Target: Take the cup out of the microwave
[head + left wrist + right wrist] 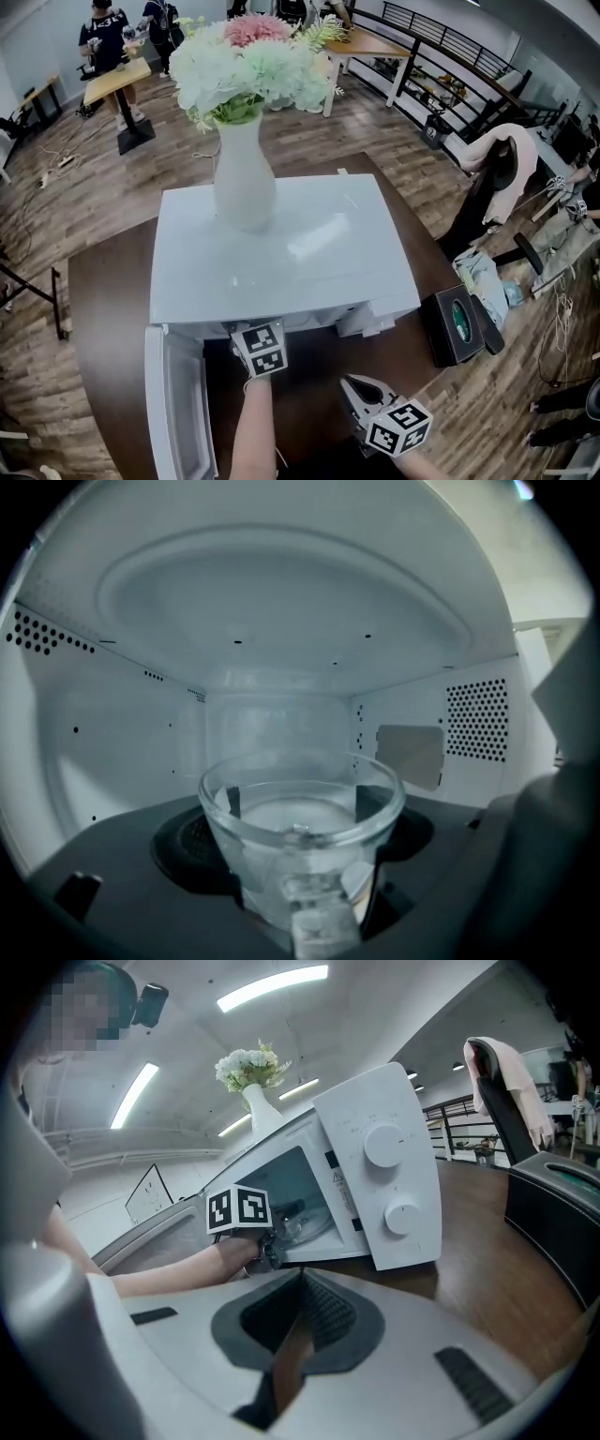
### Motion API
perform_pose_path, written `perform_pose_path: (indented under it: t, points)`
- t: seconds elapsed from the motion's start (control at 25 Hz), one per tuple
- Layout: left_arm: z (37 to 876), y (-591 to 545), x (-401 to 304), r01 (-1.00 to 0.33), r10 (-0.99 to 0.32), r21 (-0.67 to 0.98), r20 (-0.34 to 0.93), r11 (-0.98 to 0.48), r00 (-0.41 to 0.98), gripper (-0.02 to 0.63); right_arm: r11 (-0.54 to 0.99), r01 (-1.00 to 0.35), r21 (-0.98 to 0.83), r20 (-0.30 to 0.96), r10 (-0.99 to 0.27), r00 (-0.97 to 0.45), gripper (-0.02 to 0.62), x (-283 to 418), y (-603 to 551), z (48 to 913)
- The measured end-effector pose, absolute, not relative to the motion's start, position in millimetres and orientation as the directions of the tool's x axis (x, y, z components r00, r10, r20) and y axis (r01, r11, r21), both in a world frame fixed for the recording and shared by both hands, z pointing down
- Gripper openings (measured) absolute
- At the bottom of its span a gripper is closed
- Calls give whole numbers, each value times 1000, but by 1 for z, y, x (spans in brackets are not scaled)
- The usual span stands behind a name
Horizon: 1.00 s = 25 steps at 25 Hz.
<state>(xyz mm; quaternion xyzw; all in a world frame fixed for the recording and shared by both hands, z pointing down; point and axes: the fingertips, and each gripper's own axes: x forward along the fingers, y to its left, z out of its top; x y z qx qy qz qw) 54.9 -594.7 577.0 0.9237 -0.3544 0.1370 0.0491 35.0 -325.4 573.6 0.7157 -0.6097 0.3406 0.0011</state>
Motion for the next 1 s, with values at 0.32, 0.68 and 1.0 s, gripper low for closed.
perform_pose_path:
  t: [0.32,0.68,1.0]
  points:
    - [577,-590,56,-648,-618,8,293,-762,730,401,-237,-879,-414,485,-875,8,-5,30,-327,572]
    - [558,-574,42,-651,-622,25,266,-759,736,401,-220,-877,-427,458,-889,0,-5,28,-322,565]
    - [554,-553,20,-663,-634,15,277,-749,722,400,-199,-866,-459,421,-907,-15,-5,25,-318,556]
